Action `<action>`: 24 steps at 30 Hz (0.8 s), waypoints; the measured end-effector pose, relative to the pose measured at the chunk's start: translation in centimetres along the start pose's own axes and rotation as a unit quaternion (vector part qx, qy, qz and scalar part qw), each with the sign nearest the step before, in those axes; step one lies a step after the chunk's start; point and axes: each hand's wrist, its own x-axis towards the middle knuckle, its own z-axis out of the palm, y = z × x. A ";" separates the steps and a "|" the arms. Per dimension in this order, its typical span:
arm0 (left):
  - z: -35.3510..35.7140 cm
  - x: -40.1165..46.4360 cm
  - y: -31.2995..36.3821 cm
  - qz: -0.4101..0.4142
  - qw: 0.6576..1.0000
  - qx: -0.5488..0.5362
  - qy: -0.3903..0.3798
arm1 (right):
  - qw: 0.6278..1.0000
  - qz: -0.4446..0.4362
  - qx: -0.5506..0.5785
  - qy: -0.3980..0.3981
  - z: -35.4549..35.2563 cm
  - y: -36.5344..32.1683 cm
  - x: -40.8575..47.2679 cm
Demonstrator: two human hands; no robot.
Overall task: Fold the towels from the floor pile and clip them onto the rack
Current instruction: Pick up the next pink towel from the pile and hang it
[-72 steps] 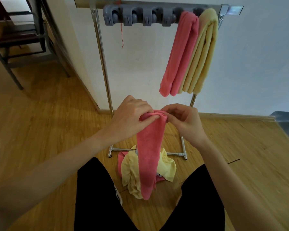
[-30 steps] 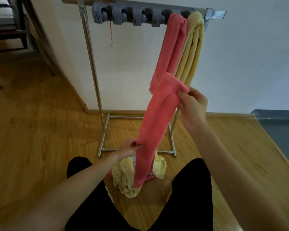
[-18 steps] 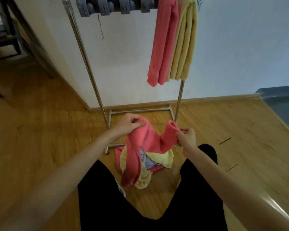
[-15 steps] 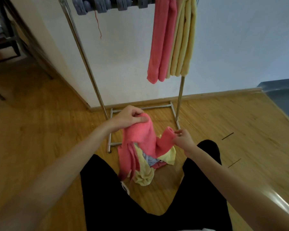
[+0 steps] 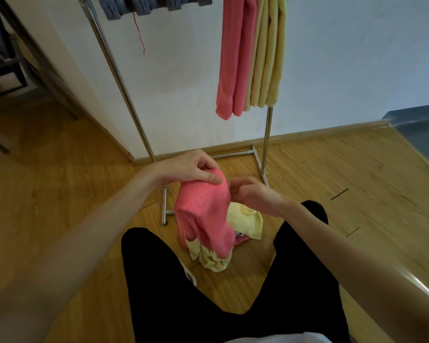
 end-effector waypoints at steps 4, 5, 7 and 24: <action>-0.2 0.1 -1.1 -0.017 1.000 0.003 -0.002 | 0.998 0.000 -0.055 -0.004 -0.3 -1.2 -0.8; -0.1 0.1 -1.6 -0.023 1.000 0.006 0.001 | 0.998 0.003 -0.059 0.002 -0.6 -1.5 -1.0; 0.3 0.1 -2.5 -0.044 0.999 0.005 0.011 | 0.998 0.006 -0.059 0.021 -1.5 -1.9 -1.2; -3.0 0.6 -2.4 0.005 0.994 -0.010 0.112 | 0.956 -0.083 -0.192 0.208 -9.1 -5.8 -1.9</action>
